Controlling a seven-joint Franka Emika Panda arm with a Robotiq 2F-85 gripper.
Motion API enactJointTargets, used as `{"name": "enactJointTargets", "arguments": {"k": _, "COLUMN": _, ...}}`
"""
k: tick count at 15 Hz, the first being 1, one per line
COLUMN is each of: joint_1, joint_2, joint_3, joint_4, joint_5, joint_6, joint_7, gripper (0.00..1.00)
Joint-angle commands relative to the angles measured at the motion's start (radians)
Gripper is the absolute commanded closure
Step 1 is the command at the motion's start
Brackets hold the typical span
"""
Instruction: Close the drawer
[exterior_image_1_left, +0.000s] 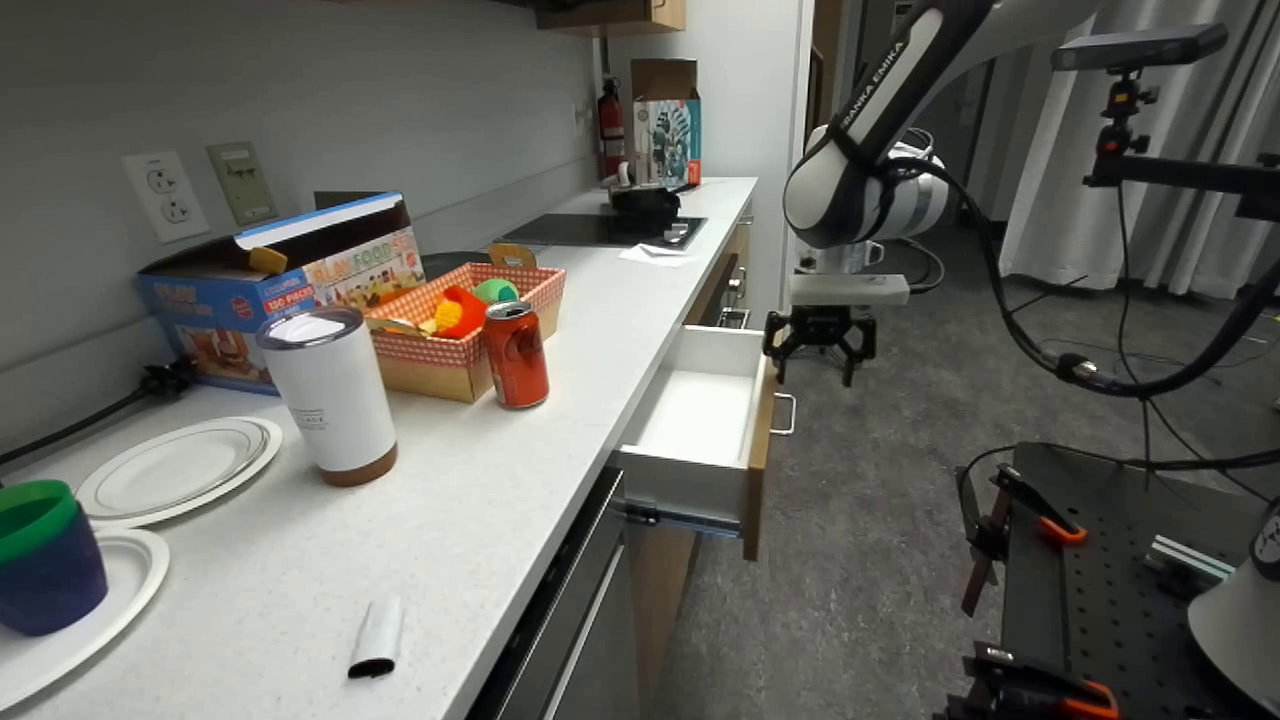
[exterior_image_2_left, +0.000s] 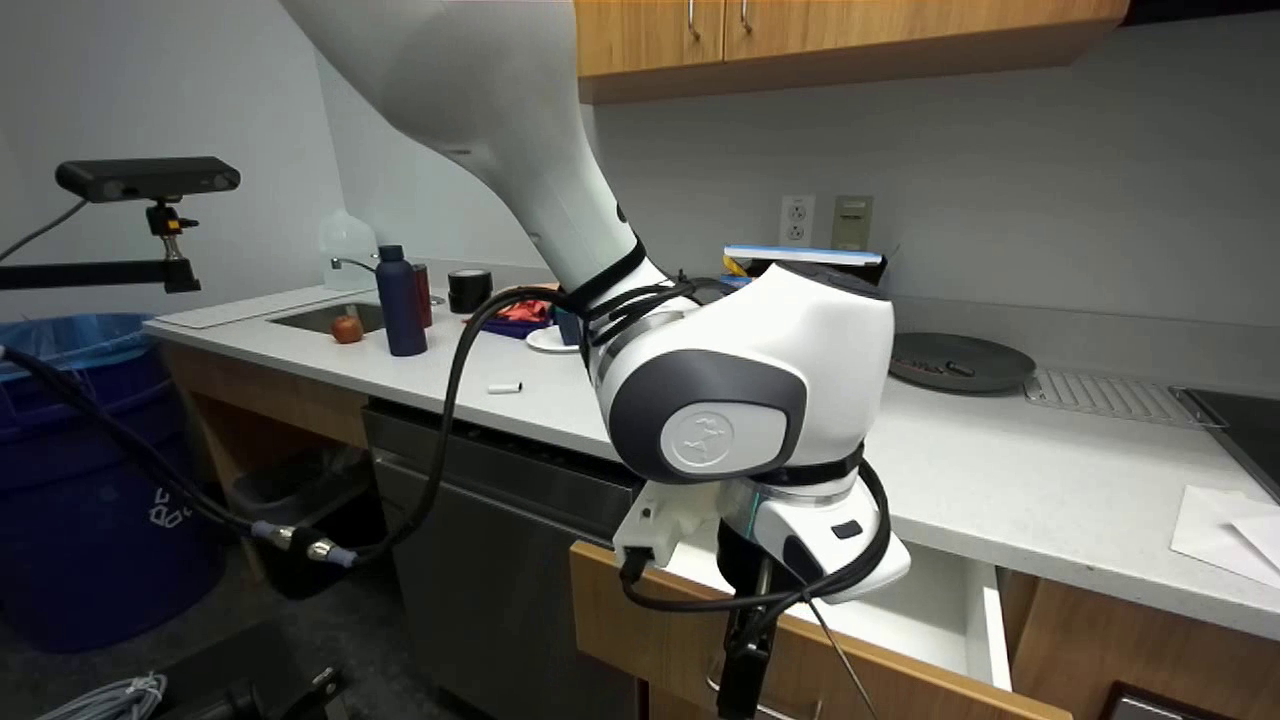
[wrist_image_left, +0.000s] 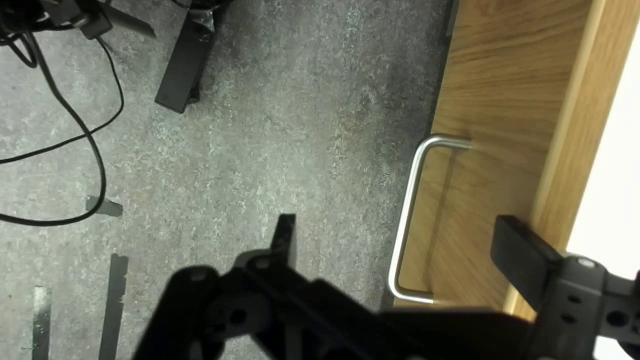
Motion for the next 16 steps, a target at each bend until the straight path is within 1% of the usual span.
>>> {"name": "enactJointTargets", "arguments": {"k": 1, "joint_1": 0.039, "joint_2": 0.071, "joint_3": 0.015, "joint_4": 0.112, "joint_5": 0.034, "joint_6": -0.020, "joint_7": 0.035, "gripper": 0.00}}
{"name": "enactJointTargets", "arguments": {"k": 8, "joint_1": 0.069, "joint_2": 0.171, "joint_3": 0.055, "joint_4": 0.252, "joint_5": 0.061, "joint_6": -0.016, "joint_7": 0.084, "gripper": 0.00}}
{"name": "enactJointTargets", "arguments": {"k": 12, "joint_1": 0.065, "joint_2": 0.218, "joint_3": 0.087, "joint_4": 0.321, "joint_5": 0.133, "joint_6": -0.005, "joint_7": 0.086, "gripper": 0.00}}
{"name": "enactJointTargets", "arguments": {"k": 16, "joint_1": 0.054, "joint_2": 0.233, "joint_3": 0.119, "joint_4": 0.361, "joint_5": 0.221, "joint_6": 0.006, "joint_7": 0.073, "gripper": 0.00}}
